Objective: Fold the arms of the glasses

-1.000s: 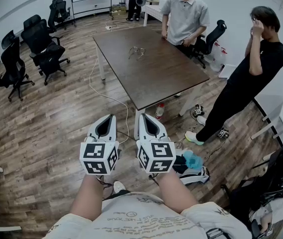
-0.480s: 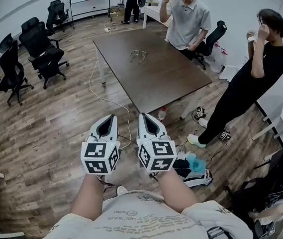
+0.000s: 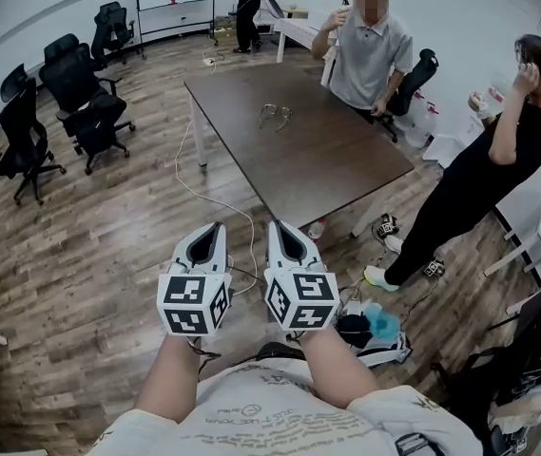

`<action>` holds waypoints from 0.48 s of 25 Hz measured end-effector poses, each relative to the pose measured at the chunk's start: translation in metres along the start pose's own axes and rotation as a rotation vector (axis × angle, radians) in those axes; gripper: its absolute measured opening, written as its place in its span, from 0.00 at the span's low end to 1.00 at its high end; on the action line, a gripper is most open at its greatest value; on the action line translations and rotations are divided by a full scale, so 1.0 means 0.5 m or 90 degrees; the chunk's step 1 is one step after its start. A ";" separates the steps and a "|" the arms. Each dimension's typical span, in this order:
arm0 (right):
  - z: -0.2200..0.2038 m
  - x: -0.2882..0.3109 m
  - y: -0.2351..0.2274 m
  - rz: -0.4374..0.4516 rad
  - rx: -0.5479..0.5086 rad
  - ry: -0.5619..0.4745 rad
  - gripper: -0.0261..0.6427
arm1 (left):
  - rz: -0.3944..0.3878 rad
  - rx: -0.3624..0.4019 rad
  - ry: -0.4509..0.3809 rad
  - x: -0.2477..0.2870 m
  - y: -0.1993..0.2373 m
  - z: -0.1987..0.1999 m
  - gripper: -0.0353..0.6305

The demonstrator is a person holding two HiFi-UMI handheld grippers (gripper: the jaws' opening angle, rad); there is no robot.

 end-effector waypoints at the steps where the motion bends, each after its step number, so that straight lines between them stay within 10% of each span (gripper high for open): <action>1: -0.001 0.009 0.001 0.000 0.002 0.001 0.06 | 0.000 0.000 0.002 0.004 0.006 0.000 0.07; 12: -0.007 0.140 -0.004 0.002 0.008 0.005 0.06 | -0.002 0.011 0.021 0.088 0.089 -0.003 0.07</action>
Point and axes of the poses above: the fingertips, and each gripper's own axes: x forward along the fingers, y to its left, z out of its top, the point moved 10 cm from there along -x, backward along the fingers, and after that the axes turned 2 degrees about y, right-handed, at the moved point
